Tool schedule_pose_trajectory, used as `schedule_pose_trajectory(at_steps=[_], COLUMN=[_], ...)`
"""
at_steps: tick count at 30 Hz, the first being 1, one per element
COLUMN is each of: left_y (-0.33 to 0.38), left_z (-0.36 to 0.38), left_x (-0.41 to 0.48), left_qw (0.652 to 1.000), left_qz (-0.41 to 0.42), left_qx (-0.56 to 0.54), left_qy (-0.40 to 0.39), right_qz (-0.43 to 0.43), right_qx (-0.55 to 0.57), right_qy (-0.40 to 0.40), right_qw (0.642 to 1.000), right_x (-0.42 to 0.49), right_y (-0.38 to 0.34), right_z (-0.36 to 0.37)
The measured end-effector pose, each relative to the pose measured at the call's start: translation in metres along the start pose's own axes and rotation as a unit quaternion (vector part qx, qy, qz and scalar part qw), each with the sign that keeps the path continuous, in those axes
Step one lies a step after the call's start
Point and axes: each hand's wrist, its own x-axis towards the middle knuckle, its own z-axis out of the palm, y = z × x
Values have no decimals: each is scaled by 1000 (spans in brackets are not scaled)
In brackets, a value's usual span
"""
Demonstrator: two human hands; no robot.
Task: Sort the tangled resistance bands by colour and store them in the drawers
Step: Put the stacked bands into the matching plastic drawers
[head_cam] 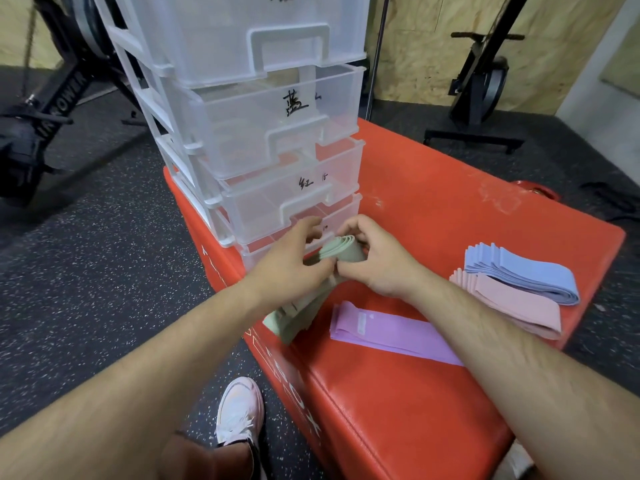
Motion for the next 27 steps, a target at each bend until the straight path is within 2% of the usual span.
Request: schedule_pose_trajectory(at_steps=[2,4,6,9,11,15,20,27], left_y=[-5,-12,-16,-10,-4,6,5,3], left_z=[-6,-6,-3,-2,-2,2,5,10], left_x=[2,3,3,3,4,1,3,9], left_qw=[997,994,994,994,990,949,945,924], left_qz=[-17,-8,13,42,84,154,118,88], left_qx=[-55,-47,-28,13,92,275,302,373], left_qy=[-56,-99,-108,-100,-71,25,35,-11], right_qz=[-45,-80,-116,-158,-146,-100,-185,-192], right_qx=[-13,-39,-74,-120,-107,-88,-187,-268], right_qy=[-5,-17,-34,-33,-18,-11,-15,-60], right_qw=[999,996,990,980,983,991,965,942], right_x=[-4,-9,-13,-16,-17,-17,-18,-12], right_y=[-8,-15,-21,-22,-21,-21,-14,4], right_z=[-6,-12,-13,-12,-14,-20,-21,-19])
